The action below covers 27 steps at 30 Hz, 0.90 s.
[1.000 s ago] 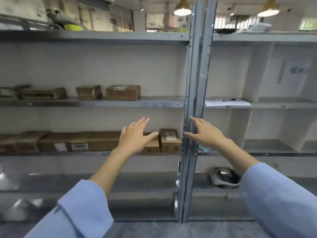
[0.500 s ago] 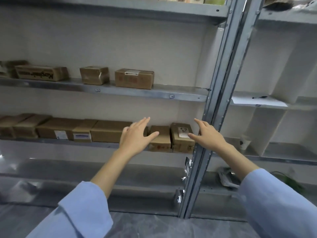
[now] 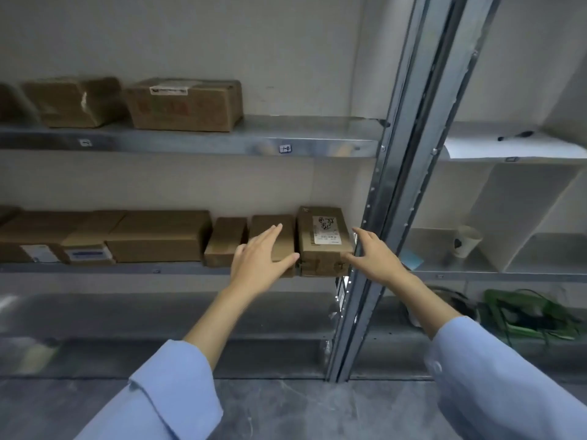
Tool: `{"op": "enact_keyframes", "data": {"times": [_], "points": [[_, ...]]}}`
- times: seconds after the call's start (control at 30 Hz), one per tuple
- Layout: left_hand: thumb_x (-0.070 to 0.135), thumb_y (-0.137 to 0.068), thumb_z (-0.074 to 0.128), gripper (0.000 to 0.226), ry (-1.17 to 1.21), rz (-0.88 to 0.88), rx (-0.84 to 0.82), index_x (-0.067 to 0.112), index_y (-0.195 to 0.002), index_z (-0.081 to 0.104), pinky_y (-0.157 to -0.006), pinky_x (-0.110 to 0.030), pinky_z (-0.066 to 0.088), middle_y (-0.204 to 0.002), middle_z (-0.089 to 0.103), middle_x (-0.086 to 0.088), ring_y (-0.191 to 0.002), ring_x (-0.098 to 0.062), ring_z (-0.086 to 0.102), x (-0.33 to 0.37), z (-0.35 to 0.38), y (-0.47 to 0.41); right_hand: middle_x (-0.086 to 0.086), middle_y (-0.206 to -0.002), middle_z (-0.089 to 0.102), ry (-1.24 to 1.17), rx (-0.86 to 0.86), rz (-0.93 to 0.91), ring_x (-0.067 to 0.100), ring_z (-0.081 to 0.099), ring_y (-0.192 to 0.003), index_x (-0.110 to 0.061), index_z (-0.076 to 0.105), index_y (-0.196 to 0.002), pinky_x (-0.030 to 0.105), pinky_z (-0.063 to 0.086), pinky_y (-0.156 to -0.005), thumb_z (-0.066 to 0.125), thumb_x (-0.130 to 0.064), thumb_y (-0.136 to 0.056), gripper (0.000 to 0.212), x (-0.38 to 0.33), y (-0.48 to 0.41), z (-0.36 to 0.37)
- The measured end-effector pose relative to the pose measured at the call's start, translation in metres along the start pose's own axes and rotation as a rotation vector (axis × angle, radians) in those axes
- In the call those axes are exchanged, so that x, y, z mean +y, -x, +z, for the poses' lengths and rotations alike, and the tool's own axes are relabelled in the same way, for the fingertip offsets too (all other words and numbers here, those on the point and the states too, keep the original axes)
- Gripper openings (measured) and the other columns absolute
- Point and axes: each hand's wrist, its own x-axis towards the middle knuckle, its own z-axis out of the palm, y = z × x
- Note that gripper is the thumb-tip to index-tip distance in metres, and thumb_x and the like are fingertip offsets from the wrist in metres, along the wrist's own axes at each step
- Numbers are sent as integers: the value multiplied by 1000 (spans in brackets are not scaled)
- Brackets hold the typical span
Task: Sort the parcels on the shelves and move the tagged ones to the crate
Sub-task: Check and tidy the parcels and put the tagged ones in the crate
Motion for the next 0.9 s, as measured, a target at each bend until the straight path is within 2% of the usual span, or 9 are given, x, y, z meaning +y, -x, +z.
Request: {"op": "enact_keyframes", "data": {"times": [0.33,0.5,0.67,0.9], "points": [[66,-88,51,77,29,-98,-148,33,-153,27,-117,-43,19,-158,29,10,-144,-13,29,-17,95,-55,3,-157,31,-85,-43,35,22,35,-141,-18,23,-154,42,36,-109,60,-44,-93,76,62,-69,65],[63,-89,53,76,12,-104,-156,31,-152,29,-116,-41,20,-157,31,10,-143,-12,30,-28,123,-79,5,-154,34,-125,-58,31,23,39,-137,-14,29,-150,40,38,-109,62,-37,-93,70,77,-87,82],[62,-87,56,78,-12,-61,-153,28,-152,30,-113,-38,24,-156,34,8,-140,-13,35,-35,151,-102,4,-157,26,-194,8,30,21,32,-142,-13,32,-149,37,32,-116,63,-28,-93,66,82,-93,99],[60,-81,64,87,10,-44,-134,26,-152,28,-111,-37,26,-158,30,6,-142,-14,32,-47,175,-132,3,-160,19,-197,60,21,22,25,-146,-24,29,-150,36,27,-115,66,-22,-92,69,88,-98,115]]}}
